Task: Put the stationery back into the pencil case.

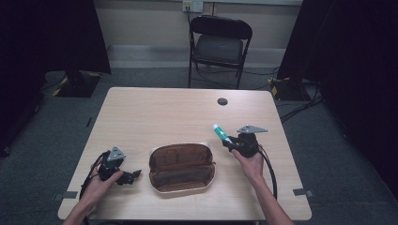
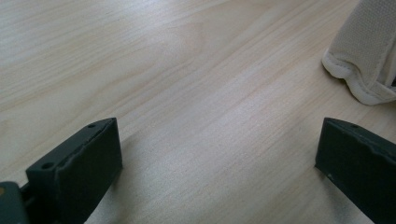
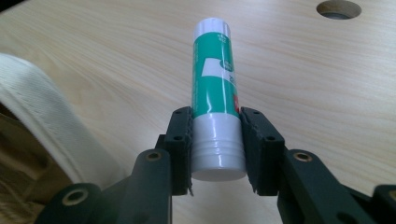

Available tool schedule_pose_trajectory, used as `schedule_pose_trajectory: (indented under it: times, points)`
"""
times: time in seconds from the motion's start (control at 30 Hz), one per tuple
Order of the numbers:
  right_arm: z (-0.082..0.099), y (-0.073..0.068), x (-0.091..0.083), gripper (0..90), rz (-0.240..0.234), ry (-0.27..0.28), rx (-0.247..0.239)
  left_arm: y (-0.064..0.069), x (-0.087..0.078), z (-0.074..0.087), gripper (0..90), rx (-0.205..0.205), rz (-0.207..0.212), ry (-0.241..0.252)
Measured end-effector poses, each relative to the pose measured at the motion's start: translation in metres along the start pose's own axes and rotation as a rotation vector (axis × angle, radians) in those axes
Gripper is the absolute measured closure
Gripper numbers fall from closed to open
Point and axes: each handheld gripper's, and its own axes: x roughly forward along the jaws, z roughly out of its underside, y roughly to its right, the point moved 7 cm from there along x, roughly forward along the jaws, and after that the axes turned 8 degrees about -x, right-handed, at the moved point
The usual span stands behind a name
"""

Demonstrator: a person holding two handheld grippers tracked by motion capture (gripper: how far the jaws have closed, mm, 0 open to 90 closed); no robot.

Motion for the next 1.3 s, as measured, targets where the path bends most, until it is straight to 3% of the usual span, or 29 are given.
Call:
schedule_pose_trajectory:
  times: [0.33,0.53,0.87,1.13,1.3]
  points:
    - [-0.032,-0.012,-0.026,65.6,-0.036,0.087,-0.042,0.0,0.0,0.0,0.0,0.0,0.0,0.0]
    - [-0.054,-0.029,-0.045,65.6,-0.068,0.146,-0.079,0.0,0.0,0.0,0.0,0.0,0.0,0.0]
    - [-0.078,-0.076,-0.055,65.6,-0.153,0.191,-0.176,0.0,0.0,0.0,0.0,0.0,0.0,0.0]
    - [-0.086,-0.12,-0.056,65.6,-0.242,0.191,-0.252,0.0,0.0,0.0,0.0,0.0,0.0,0.0]
    - [-0.083,-0.139,-0.049,65.6,-0.29,0.171,-0.283,0.0,0.0,0.0,0.0,0.0,0.0,0.0]
